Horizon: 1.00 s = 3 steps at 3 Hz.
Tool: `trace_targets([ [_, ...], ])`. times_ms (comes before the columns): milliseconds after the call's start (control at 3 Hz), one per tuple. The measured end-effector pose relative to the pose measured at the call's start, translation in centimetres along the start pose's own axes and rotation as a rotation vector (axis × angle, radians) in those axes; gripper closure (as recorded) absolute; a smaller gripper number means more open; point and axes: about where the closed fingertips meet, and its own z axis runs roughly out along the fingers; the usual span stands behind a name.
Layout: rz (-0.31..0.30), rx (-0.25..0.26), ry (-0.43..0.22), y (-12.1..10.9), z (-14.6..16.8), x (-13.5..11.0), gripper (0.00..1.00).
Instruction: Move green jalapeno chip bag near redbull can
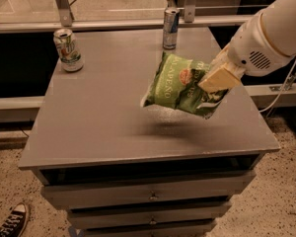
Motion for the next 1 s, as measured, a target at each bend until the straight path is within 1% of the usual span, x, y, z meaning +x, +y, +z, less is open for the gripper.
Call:
trace_targets([
  [333,0.007,0.026,-0.002,-0.9,-0.3,0.3,1.0],
  [667,0.032,0.127,-0.01,-4.7,-1.7,1.5,1.0],
  [1000,0.093,0.233,-0.028,-10.6,-3.0,3.7,1.0],
])
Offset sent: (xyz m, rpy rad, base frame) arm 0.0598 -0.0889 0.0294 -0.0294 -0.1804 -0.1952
